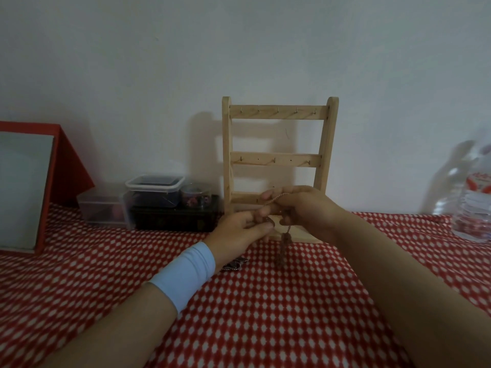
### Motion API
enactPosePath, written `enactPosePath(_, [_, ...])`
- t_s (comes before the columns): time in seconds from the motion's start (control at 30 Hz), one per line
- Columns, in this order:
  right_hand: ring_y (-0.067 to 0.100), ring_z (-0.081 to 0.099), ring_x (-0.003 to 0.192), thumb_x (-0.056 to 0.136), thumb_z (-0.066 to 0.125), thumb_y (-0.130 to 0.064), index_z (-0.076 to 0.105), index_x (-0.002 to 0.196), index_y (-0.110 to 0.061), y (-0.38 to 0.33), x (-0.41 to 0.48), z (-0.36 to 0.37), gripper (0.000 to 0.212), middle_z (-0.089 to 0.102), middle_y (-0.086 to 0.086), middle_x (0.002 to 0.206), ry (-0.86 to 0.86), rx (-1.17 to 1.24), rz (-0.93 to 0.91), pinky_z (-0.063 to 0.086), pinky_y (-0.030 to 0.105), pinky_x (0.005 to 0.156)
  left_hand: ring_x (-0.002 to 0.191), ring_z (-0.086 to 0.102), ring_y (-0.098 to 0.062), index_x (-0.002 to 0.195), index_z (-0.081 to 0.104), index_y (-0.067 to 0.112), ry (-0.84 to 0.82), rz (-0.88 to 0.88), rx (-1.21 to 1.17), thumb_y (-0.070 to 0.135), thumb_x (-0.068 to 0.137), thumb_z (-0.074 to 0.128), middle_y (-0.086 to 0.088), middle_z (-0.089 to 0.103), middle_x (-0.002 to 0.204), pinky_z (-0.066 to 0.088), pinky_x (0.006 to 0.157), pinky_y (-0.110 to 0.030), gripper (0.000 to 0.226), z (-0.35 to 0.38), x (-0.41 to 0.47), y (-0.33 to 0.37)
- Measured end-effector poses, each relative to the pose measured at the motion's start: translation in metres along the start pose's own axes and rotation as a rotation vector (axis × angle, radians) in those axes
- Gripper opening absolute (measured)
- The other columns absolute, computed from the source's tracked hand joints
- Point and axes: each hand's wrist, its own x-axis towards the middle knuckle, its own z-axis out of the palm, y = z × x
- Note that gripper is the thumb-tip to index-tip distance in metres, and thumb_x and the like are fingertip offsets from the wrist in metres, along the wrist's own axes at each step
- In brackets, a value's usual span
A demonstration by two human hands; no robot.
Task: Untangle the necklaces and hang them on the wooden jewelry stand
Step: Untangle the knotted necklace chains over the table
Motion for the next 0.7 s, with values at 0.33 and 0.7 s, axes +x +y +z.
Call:
enactPosePath(0.33, [0.017, 0.030, 0.047, 0.090, 0.032, -0.006, 0.055, 0.076, -0.009, -0.002, -0.002, -0.007, 0.027, 0.052, 0.007, 0.066, -0.007, 0.511, -0.010, 0.044, 0.029, 0.057, 0.080, 0.061, -0.023, 0.085, 0.061, 0.005, 0.051, -0.206, -0.596, 0.015, 0.099, 0.046, -0.014, 0.063, 0.093, 0.053, 0.082, -0.039, 0.023, -0.007, 0.004, 0.006])
enactPosePath(0.7, [0.008, 0.047, 0.048, 0.099, 0.064, -0.025, 0.072, 0.094, 0.001, -0.004, -0.007, -0.011, 0.027, 0.054, -0.001, 0.063, -0.085, -0.387, -0.064, 0.054, 0.026, 0.070, 0.051, 0.046, -0.008, 0.099, 0.069, 0.011, -0.022, -0.119, -0.473, 0.023, 0.098, 0.052, 0.001, 0.053, 0.069, 0.051, 0.087, -0.042, 0.021, -0.009, 0.002, 0.001])
